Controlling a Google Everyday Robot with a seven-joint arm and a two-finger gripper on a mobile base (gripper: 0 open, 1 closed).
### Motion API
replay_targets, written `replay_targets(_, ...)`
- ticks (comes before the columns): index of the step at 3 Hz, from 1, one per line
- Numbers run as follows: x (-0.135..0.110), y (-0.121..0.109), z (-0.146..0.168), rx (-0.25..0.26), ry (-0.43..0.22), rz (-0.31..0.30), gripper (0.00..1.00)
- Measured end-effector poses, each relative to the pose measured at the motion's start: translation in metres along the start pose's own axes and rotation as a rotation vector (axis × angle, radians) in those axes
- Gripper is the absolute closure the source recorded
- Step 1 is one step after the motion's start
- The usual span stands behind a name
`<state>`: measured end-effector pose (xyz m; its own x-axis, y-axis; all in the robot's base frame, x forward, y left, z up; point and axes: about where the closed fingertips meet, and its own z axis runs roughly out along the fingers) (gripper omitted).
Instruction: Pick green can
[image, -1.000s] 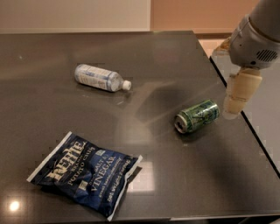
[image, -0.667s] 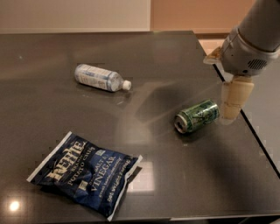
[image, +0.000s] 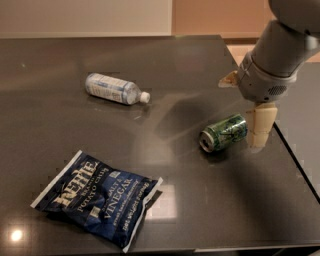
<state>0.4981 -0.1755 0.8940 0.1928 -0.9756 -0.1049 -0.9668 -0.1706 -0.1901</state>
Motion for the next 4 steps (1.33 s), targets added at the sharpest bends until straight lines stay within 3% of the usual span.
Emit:
replay_targets(2, -0.006, 0.004, 0.018, -0.054, 0.013, -0.128, 0.0)
replay_targets(3, -0.011, 0.007, 0.022, -0.067, 0.005, -0.164, 0.0)
replay_targets(4, -0.015, 0.009, 0.027, -0.063, -0.011, -0.165, 0.17)
